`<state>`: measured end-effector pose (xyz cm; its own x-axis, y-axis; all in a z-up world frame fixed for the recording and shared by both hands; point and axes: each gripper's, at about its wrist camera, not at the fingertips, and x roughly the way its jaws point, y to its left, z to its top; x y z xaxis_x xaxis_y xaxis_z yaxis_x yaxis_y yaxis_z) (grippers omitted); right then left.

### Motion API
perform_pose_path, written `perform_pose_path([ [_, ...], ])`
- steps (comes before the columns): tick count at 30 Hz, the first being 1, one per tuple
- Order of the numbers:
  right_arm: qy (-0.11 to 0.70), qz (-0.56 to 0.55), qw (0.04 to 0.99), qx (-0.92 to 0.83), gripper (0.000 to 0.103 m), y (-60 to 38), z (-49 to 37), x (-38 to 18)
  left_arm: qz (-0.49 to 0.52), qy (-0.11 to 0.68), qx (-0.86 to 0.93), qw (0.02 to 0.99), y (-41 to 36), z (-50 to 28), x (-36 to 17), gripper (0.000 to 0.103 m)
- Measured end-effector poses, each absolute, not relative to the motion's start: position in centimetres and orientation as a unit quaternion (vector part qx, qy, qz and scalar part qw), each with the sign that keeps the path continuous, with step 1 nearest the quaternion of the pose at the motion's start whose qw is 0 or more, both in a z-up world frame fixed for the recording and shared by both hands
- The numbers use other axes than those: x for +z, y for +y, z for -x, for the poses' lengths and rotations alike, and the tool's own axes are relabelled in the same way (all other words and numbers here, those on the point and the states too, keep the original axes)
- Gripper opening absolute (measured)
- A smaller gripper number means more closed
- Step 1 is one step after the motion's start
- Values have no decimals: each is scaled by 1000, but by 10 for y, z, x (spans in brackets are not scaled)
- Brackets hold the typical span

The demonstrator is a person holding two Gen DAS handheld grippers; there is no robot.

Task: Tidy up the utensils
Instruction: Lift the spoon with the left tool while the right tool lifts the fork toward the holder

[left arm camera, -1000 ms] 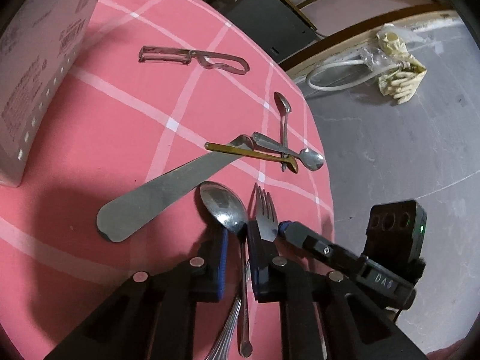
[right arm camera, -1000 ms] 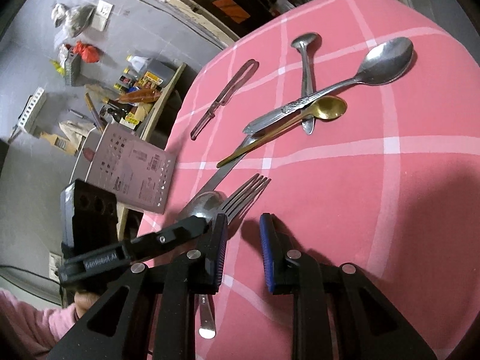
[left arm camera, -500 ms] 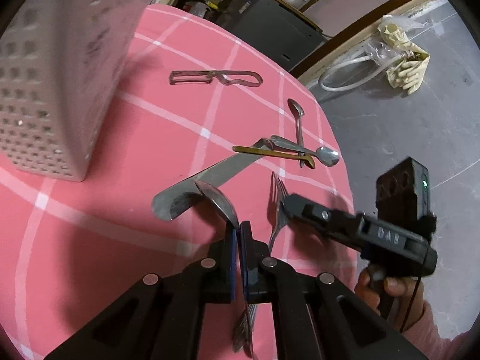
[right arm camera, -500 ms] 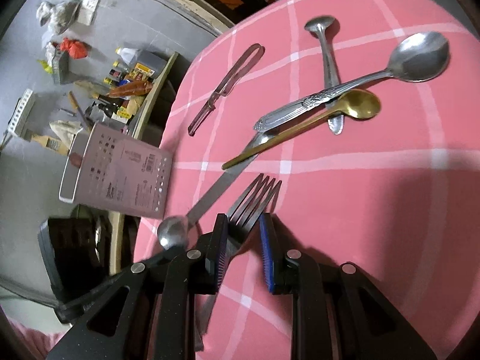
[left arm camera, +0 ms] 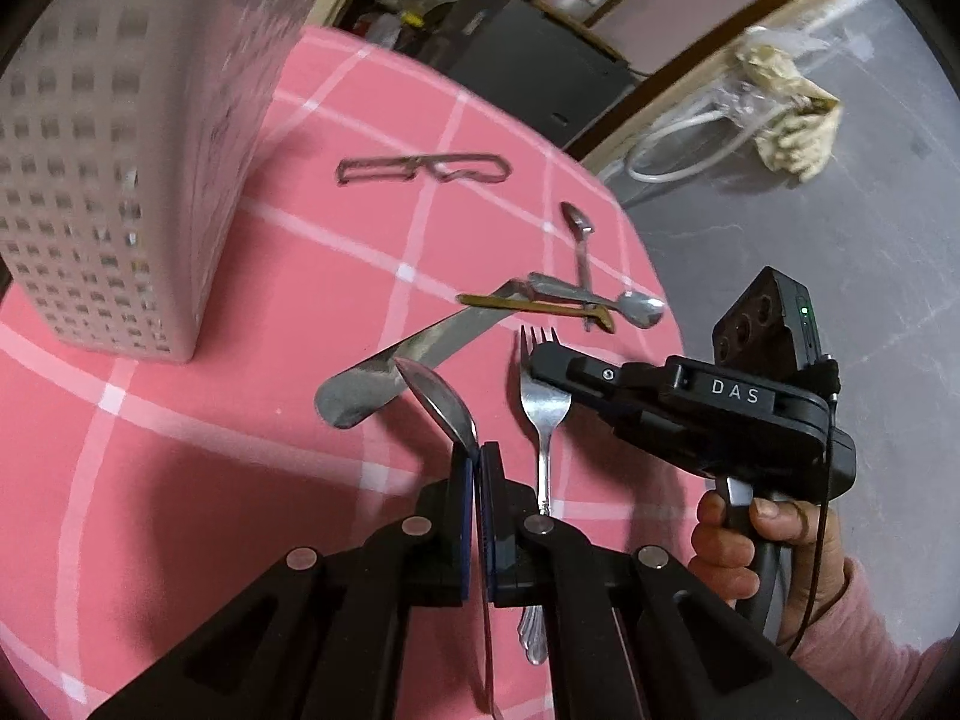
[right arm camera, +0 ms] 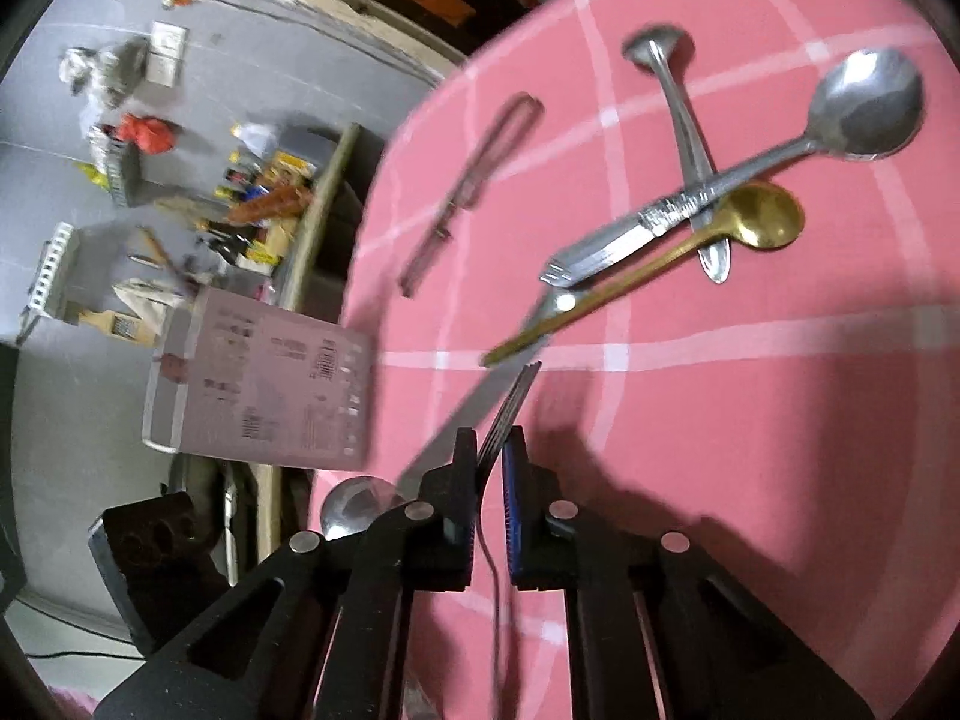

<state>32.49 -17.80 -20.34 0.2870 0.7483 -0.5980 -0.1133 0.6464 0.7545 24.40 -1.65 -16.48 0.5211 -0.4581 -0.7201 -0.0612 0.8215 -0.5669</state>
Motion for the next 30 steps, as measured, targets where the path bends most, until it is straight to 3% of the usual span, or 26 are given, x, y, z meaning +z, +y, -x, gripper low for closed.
perform_pose_path([
  [13,344,-272,858,268,2,-194,-262,-89,234,391,-174,873,5,-213,-80,3],
  [22,226,-312,865,321,2,-161,-265,-3,189,291,-176,921,64,-201,20,3],
  [30,132,-294,871,370,2,-98,-273,56,161,190,-152,957,116,-216,72,3],
])
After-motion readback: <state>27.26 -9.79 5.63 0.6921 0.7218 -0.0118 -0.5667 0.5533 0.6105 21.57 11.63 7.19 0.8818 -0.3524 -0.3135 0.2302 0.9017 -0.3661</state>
